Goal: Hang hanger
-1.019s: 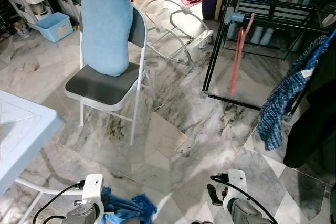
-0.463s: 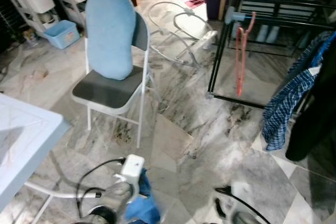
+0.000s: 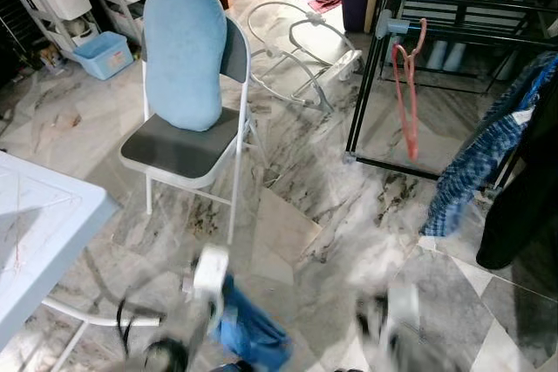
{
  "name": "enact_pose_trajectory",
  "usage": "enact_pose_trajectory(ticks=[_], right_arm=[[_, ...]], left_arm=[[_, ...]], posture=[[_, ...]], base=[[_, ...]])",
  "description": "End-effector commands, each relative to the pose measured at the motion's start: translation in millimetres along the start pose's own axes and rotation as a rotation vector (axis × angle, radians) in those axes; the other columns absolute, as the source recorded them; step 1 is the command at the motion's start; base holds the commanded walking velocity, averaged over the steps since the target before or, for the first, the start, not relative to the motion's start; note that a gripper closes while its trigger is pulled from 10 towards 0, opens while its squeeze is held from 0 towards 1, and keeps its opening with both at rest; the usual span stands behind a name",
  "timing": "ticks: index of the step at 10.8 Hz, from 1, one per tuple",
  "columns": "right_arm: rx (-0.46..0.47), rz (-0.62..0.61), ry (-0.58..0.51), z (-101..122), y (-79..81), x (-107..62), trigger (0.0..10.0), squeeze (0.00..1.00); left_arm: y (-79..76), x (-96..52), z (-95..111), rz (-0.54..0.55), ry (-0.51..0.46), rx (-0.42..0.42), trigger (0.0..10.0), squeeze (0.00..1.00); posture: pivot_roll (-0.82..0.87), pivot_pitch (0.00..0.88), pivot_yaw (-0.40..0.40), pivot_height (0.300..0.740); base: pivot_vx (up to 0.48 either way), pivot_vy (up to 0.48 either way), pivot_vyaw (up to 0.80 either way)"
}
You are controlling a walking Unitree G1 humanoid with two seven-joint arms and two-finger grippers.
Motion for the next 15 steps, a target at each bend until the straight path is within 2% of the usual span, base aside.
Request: enact_pose_trajectory(ticks=[1, 2, 3, 4, 5, 7, 8, 9, 10, 11, 12, 13, 14, 15], right_arm=[[-0.041, 0.039, -0.079, 22.6, 4.5, 3.1, 10.0, 0.00], [-0.037, 0.041, -0.219, 67.9, -0.8, 5.6, 10.0, 0.00], [-0.041, 0.035, -0.246, 78.3, -2.8, 5.6, 10.0, 0.00], [-0.035, 0.025, -0.436, 140.9, -9.3, -0.5, 10.0, 0.00], [-0.112, 0.023, -0.501, 158.2, -8.0, -5.1, 10.0, 0.00], [-0.337, 0.066, -0.572, 171.2, 2.2, -14.7, 10.0, 0.00], [-0.363, 0.107, -0.609, 170.6, 5.4, -23.6, 10.0, 0.00], [-0.349, 0.173, -0.622, 162.9, 12.3, -34.2, 10.0, 0.00], [-0.353, 0.199, -0.655, 158.2, 15.6, -50.1, 10.0, 0.00], [-0.354, 0.175, -0.678, 155.4, 10.9, -60.5, 10.0, 0.00], [-0.362, 0.149, -0.674, 148.4, 7.8, -67.2, 10.0, 0.00], [-0.302, 0.123, -0.665, 140.6, 7.7, -77.0, 10.0, 0.00], [-0.271, 0.095, -0.691, 143.0, 6.5, -80.9, 10.0, 0.00], [-0.095, 0.058, -0.715, 143.2, 3.8, -90.7, 10.0, 0.00]], left_arm=[[8.8, 1.3, 32.7, 0.013, -0.110, -0.007, 10.0, 0.00], [13.2, 0.5, 78.1, 0.000, -0.239, 0.025, 10.0, 0.00], [14.2, -0.2, 88.0, -0.001, -0.264, 0.041, 10.0, 0.00], [19.9, -9.1, 139.1, -0.009, -0.415, 0.151, 10.0, 0.00], [26.3, -13.3, 153.8, 0.022, -0.453, 0.203, 10.0, 0.00], [30.5, -22.8, 180.9, -0.031, -0.528, 0.199, 10.0, 0.00], [32.6, -26.3, 183.4, -0.042, -0.572, 0.152, 10.0, 0.00], [30.5, -29.7, 178.9, -0.090, -0.618, 0.067, 10.0, 0.00], [29.2, -40.3, 172.5, -0.111, -0.705, 0.012, 10.0, 0.00], [30.1, -48.5, 161.8, -0.085, -0.743, 0.002, 10.0, 0.00], [33.0, -55.8, 149.6, -0.045, -0.767, 0.032, 10.0, 0.00], [43.6, -65.8, 132.6, 0.043, -0.779, 0.019, 10.0, 0.00], [45.5, -68.5, 127.9, 0.048, -0.779, 0.005, 10.0, 0.00], [51.0, -79.7, 111.8, 0.087, -0.761, -0.038, 10.0, 0.00]], posture=[[-0.11, 0.109, 0.067, 0.740], [-0.11, 0.112, 0.049, 0.740], [-0.11, 0.112, 0.049, 0.740], [-0.11, 0.113, 0.044, 0.740], [-0.12, 0.109, 0.047, 0.740], [-0.14, 0.092, 0.060, 0.740], [-0.14, 0.086, 0.071, 0.740], [-0.15, 0.077, 0.104, 0.740], [-0.15, 0.074, 0.104, 0.740], [-0.14, 0.080, 0.101, 0.740], [-0.14, 0.088, 0.102, 0.740], [-0.13, 0.105, 0.091, 0.740], [-0.12, 0.116, 0.083, 0.740], [-0.10, 0.135, 0.074, 0.740]], base=[[0.000, 0.000, 0.00], [0.000, 0.000, 0.00], [0.000, 0.000, 0.00], [0.000, 0.000, 0.00], [0.000, 0.000, 0.00], [0.000, 0.000, 0.00], [0.000, 0.000, 0.00], [0.000, 0.000, 0.00], [0.000, 0.000, 0.00], [0.000, 0.000, 0.00], [0.000, 0.000, 0.00], [0.000, 0.000, 0.00], [0.000, 0.000, 0.00], [0.000, 0.000, 0.00]])
Point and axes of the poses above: a point about 5 cm out from each wrist's last joint towards the gripper, its own x axis pointing out of the wrist towards the gripper, its own z axis along the axis of the wrist's last joint, y = z × x, the point moved 3 cm from there along x, pointing out of the wrist towards the gripper, and after that the axes turned 1 degree about -x, right-handed, at the moved point
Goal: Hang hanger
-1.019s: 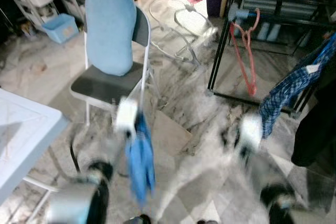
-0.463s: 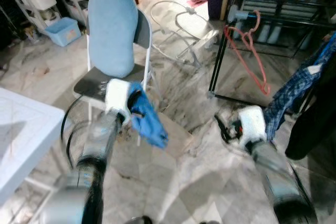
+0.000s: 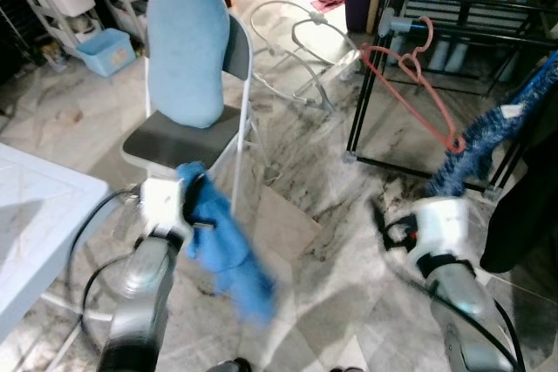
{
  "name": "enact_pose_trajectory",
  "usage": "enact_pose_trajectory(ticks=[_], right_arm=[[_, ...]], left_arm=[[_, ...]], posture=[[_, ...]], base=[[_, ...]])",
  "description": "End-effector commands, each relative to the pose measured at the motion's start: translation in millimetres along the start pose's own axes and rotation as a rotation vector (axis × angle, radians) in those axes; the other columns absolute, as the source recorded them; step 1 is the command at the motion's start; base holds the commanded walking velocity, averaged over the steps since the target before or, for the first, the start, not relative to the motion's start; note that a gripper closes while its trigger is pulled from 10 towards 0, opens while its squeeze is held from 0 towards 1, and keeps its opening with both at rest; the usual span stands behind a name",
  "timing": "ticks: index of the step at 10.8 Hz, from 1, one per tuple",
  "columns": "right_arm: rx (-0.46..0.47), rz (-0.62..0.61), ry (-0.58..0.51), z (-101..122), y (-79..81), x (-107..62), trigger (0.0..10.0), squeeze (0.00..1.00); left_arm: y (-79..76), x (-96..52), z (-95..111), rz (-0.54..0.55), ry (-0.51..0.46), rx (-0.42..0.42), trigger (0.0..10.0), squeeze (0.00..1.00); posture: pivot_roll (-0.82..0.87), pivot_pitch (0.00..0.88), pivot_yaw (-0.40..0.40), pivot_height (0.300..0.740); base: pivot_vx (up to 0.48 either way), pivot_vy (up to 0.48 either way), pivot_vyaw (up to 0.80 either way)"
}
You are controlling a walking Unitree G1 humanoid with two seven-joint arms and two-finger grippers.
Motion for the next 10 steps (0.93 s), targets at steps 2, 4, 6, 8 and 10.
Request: enact_pose_trajectory(ticks=[2, 4, 6, 8, 10], right_arm=[[-0.028, -0.037, 0.051, -3.0, 5.1, -11.6, 10.0, 0.00], [-0.047, 0.048, 0.030, 3.0, 21.0, -9.1, 10.0, 0.00], [-0.051, 0.034, 0.012, 10.3, 19.7, -4.1, 10.0, 0.00], [-0.044, 0.004, 0.002, 10.8, 18.1, -8.3, 10.0, 0.00], [-0.043, -0.009, 0.013, 6.1, 19.4, -9.9, 10.0, 0.00]], left_arm=[[14.7, -23.5, 6.4, 0.071, -0.002, 0.035, 10.0, 0.00], [20.1, -25.2, 19.6, 0.106, -0.026, 0.076, 10.0, 0.00], [11.0, -24.7, 17.5, 0.107, -0.016, 0.078, 10.0, 0.00], [-4.7, -23.6, 12.9, 0.059, 0.005, 0.038, 10.0, 0.00], [-6.1, -19.1, 8.3, 0.055, 0.021, 0.016, 10.0, 0.00]], posture=[[-0.10, 0.166, 0.065, 0.740], [-0.09, 0.189, 0.057, 0.740], [-0.09, 0.201, 0.057, 0.740], [-0.10, 0.194, 0.051, 0.740], [-0.12, 0.153, 0.053, 0.740]], base=[[0.000, 0.000, 0.00], [0.000, 0.000, 0.00], [0.000, 0.000, 0.00], [0.000, 0.000, 0.00], [0.000, 0.000, 0.00]])
Point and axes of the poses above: a point about 5 cm out from each wrist's last joint towards the gripper, its own x axis pointing out of the wrist towards the gripper, its own z axis along the axis of the wrist's last joint, y = z × x, the point moved 3 cm from there along x, pointing out of the wrist towards the gripper, and after that the axes turned 1 degree about -x, right-handed, at the moved point
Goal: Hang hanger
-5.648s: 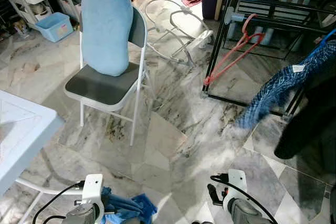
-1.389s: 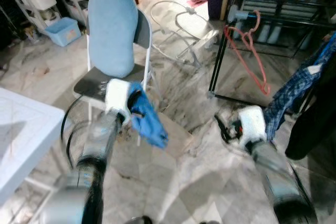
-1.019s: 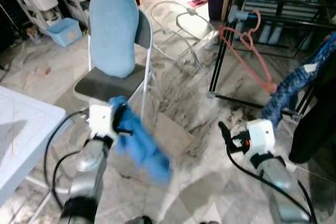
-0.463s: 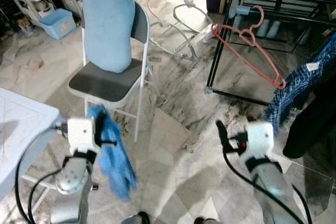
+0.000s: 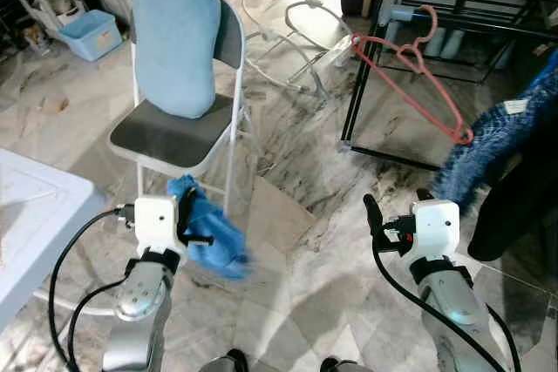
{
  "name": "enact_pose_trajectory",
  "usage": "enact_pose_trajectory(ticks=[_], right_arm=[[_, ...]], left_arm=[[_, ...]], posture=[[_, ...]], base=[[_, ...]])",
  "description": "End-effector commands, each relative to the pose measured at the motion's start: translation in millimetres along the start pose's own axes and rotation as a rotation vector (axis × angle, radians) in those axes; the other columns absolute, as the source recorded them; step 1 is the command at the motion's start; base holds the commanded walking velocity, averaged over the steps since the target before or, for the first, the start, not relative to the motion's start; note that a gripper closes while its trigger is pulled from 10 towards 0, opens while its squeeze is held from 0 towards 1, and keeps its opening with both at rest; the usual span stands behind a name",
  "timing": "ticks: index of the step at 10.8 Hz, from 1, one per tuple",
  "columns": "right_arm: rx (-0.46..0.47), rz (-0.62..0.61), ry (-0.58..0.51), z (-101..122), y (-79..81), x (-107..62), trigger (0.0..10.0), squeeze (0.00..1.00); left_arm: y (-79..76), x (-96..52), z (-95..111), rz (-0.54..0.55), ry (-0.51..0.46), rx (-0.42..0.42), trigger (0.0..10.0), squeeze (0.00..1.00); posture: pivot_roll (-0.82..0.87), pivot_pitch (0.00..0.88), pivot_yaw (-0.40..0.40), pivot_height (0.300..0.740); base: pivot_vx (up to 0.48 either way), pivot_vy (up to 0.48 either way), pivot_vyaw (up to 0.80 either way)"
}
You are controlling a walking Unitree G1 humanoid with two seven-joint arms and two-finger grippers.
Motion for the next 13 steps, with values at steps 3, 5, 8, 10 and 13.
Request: enact_pose_trajectory(ticks=[3, 5, 8, 10, 13], right_arm=[[-0.008, -0.064, -0.012, 2.8, -13.2, 2.0, 10.0, 0.00], [-0.020, -0.048, -0.033, 6.2, -9.6, 4.5, 10.0, 0.00], [-0.024, -0.015, -0.055, 12.2, 3.0, 10.5, 10.0, 0.00], [-0.031, 0.002, -0.051, 10.5, 4.3, 7.7, 10.0, 0.00], [-0.006, -0.016, -0.057, 11.7, -0.4, 4.6, 10.0, 0.00]], left_arm=[[-14.8, 14.7, -1.5, -0.059, 0.005, -0.033, 10.0, 0.00], [-16.5, 22.8, 0.8, -0.070, -0.002, -0.054, 10.0, 0.00], [-20.8, 28.7, 1.4, -0.071, -0.013, -0.068, 10.0, 0.00], [-20.0, 26.2, -1.4, -0.066, -0.010, -0.077, 10.0, 0.00], [-16.1, 22.2, -3.1, -0.060, -0.006, -0.086, 10.0, 0.00]], posture=[[-0.15, 0.102, 0.042, 0.740], [-0.16, 0.105, 0.060, 0.740], [-0.18, 0.116, 0.070, 0.740], [-0.17, 0.132, 0.059, 0.740], [-0.17, 0.164, 0.058, 0.740]], base=[[0.000, 0.000, 0.00], [0.000, 0.000, 0.00], [0.000, 0.000, 0.00], [0.000, 0.000, 0.00], [0.000, 0.000, 0.00]])
Point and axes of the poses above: a point about 5 cm out from each wrist's last joint towards the gripper, its own x axis pointing out of the wrist towards the gripper, its own z axis along the axis of the wrist's last joint, y = z × x, the point moved 3 cm from there along x, pointing out of the wrist towards the gripper, and after that the axes turned 1 degree about -x, right-handed, at the moved point
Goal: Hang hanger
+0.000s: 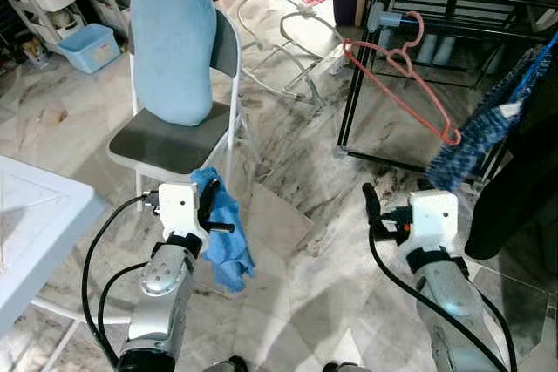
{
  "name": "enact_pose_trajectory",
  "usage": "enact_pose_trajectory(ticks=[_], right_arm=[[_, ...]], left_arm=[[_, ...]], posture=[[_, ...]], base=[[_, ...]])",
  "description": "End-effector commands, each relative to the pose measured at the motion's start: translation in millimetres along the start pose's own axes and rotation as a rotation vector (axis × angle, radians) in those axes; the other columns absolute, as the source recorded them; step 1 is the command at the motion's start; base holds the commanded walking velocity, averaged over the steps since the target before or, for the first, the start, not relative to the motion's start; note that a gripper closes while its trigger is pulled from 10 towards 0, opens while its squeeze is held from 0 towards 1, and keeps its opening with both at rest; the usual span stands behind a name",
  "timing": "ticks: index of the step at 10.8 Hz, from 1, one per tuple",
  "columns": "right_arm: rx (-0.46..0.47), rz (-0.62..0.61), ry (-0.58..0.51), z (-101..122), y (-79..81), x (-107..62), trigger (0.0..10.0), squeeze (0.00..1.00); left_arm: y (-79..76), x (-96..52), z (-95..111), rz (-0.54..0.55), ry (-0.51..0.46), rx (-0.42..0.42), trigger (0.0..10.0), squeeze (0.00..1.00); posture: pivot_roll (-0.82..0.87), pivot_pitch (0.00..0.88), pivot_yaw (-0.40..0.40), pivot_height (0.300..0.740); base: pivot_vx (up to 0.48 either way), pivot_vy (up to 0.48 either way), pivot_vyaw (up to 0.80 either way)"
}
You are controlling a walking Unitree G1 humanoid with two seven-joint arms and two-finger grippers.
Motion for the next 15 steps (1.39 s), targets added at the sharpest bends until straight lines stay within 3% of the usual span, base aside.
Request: enact_pose_trajectory(ticks=[1, 6, 15], right_arm=[[0.012, -0.001, -0.001, 1.2, 0.0, -1.8, 10.0, 0.00], [0.010, -0.006, 0.026, -3.9, 1.5, -3.9, 10.0, 0.00], [0.005, -0.010, 0.051, -9.2, 2.2, -7.8, 10.0, 0.00]], left_arm=[[5.2, -2.4, 3.9, 0.008, -0.019, 0.003, 10.0, 0.00], [3.5, -2.2, 4.2, -0.013, -0.015, 0.014, 10.0, 0.00], [1.1, -3.2, -0.9, -0.044, 0.011, 0.013, 10.0, 0.00]], posture=[[-0.17, 0.165, 0.056, 0.740], [-0.17, 0.181, 0.067, 0.740], [-0.17, 0.199, 0.065, 0.740]], base=[[0.000, 0.000, 0.00], [0.000, 0.000, -0.43], [0.000, 0.000, -0.07]])
Point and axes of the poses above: a point about 5 cm out from each wrist's last joint towards the gripper, its own x axis pointing out of the wrist towards the gripper, its own z axis along the axis of the wrist's last joint, y = z × x, the point moved 3 cm from there along x, pointing out of the wrist towards the gripper, and after that the axes turned 1 degree about -x, right-handed, at the moved point
